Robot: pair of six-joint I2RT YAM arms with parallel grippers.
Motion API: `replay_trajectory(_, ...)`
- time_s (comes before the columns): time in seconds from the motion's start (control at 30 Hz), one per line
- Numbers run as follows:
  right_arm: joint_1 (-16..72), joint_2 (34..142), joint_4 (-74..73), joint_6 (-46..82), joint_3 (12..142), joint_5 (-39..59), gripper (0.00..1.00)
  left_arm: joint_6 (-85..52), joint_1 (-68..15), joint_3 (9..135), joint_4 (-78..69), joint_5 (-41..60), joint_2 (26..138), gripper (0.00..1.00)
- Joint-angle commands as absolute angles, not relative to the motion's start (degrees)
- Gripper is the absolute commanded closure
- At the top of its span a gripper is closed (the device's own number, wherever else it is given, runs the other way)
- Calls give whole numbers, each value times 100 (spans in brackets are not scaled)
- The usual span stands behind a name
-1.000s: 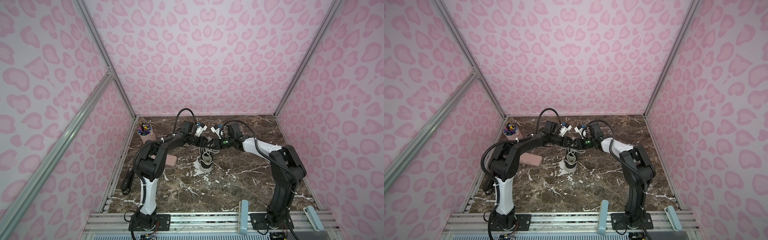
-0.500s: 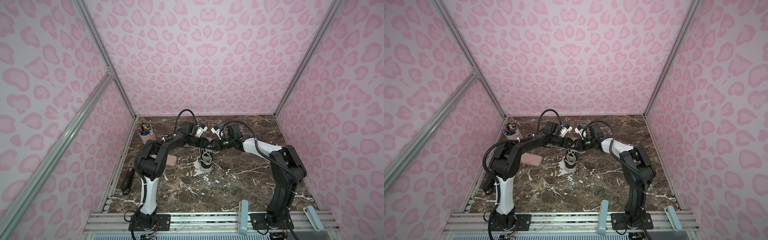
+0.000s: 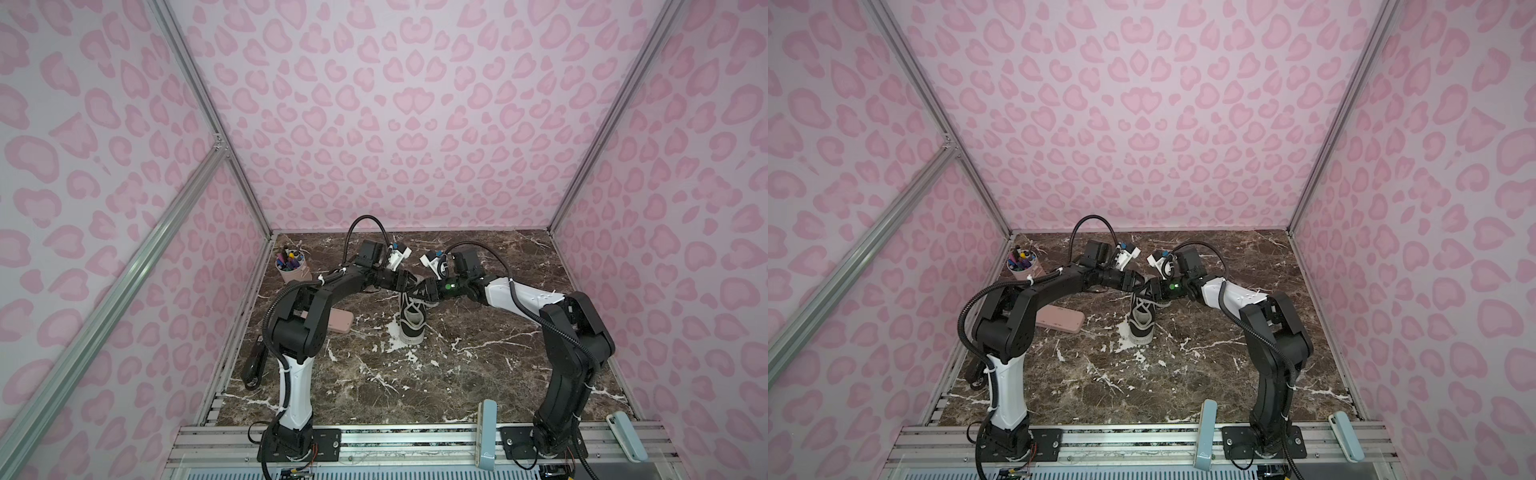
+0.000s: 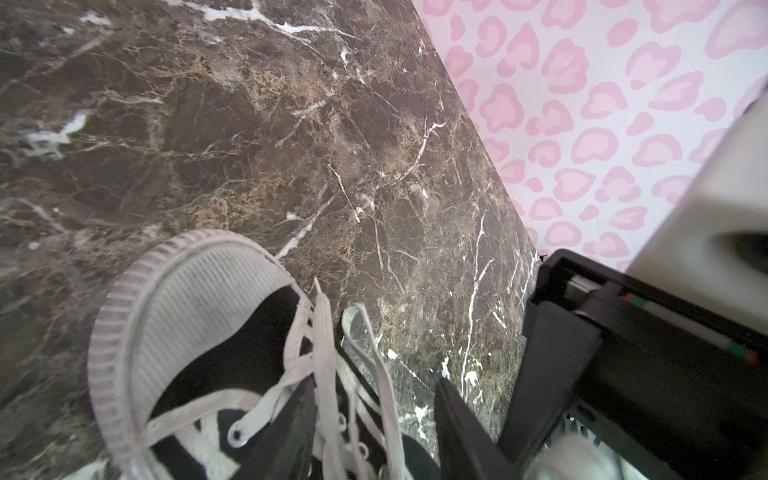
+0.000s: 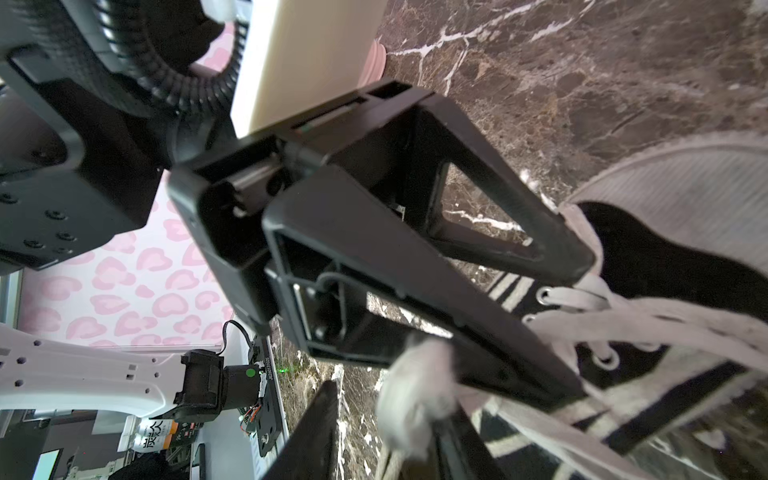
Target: Tie the shoes
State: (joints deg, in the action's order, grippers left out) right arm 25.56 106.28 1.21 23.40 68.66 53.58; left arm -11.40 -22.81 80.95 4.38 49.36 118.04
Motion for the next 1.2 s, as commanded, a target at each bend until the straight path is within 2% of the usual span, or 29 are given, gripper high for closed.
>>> replay_trajectory(0.0, 2575, 10672, 139, 2285, 6880, 5329, 61, -1079, -2234, 8012, 385, 4905, 11672, 50)
replay_trajectory(0.33, 2678, 10778, 819, 1929, 7210, 5081, 58, -1263, -1905, 7743, 197, 4763, 11384, 43)
replay_trajectory(0.47, 3007, 11035, 1883, 1343, 7861, 4572, 57, -1314, -1775, 7429, 157, 4640, 11240, 43)
replay_trajectory(0.63, 3251, 11284, 2520, 1100, 8367, 3977, 54, -1490, -1525, 6940, -38, 4420, 10975, 42)
replay_trajectory(0.8, 3296, 11031, 2555, 1122, 8340, 3643, 50, -1566, -1368, 6548, -152, 4343, 10740, 40)
replay_trajectory(1.17, 2925, 10345, 2470, 1434, 7972, 3350, 49, -1515, -1423, 6425, 285, 4166, 10333, 39)
